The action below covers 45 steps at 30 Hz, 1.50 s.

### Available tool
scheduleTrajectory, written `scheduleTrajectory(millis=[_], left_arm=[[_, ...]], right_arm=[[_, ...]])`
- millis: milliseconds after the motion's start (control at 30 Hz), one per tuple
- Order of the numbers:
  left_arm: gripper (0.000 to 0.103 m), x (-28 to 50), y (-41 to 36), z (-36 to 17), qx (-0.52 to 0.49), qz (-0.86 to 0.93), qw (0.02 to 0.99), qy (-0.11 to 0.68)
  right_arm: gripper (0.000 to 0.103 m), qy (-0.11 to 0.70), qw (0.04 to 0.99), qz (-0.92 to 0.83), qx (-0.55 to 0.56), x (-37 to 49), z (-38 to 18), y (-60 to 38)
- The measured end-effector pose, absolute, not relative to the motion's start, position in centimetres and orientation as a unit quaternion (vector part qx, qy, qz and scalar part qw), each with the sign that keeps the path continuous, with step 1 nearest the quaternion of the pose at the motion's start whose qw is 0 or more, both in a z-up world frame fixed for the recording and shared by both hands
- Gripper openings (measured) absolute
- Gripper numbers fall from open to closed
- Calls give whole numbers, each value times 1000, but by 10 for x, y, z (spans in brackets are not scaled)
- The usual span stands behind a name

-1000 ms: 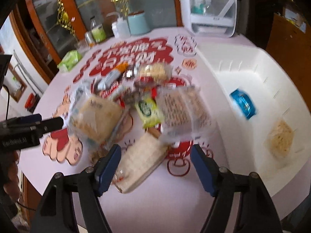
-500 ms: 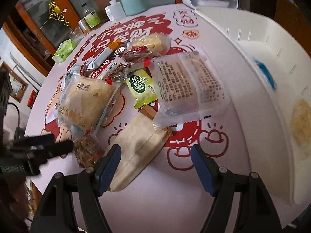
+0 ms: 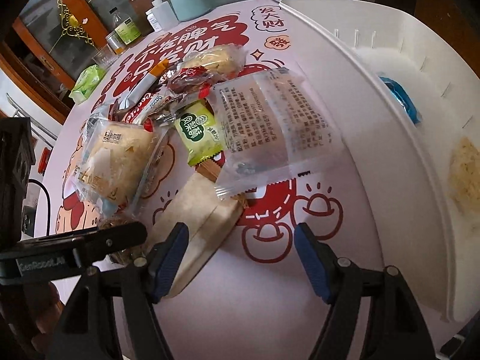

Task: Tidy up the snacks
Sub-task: 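Grasp the brown nut bag with the left tool while the right tool grasps the wafer pack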

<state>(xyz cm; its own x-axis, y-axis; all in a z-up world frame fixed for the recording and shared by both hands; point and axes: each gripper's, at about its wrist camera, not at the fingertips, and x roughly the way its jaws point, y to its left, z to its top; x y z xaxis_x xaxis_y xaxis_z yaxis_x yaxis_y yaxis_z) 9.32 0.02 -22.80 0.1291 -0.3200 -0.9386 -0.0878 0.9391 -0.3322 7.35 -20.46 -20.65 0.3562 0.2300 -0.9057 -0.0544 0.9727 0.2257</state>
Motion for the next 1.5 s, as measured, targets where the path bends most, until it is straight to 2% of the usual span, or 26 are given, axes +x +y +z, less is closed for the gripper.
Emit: scheduleTrajectory(millis=[33,133,167,367,767,1133,1267,1333,1400,1500], left_arm=[[72,94,-2,-228,-156,-75,738,652],[50,99,-9,-229,-142,-69,745,648],[48,100,-13,-230,-137,-68,747,647],[47,99,-14,-226,-137,-77,750,643],[47,79,34,-211,-128,-61,766,627],[47,67,86,-209,-148,-34,767,623],[47,67,97,-207,-150,-32,768,622],[47,67,100,-206,-151,-33,768,622],[47,66,100,-205,-150,-35,767,622],[47,65,97,-202,-143,-43,770,621]], right_arm=[[74,561,819,87,79,74,-207,-204],[74,561,819,87,78,74,-206,-204],[74,561,819,87,78,73,-206,-204],[74,570,812,90,87,74,-207,-199],[76,605,785,71,108,88,-218,-160],[83,603,797,9,-16,90,-228,-101],[88,608,794,-3,-10,93,-230,-101],[86,604,797,-6,-11,94,-230,-101],[72,598,801,-1,-14,91,-227,-101],[67,602,799,6,-11,90,-227,-103]])
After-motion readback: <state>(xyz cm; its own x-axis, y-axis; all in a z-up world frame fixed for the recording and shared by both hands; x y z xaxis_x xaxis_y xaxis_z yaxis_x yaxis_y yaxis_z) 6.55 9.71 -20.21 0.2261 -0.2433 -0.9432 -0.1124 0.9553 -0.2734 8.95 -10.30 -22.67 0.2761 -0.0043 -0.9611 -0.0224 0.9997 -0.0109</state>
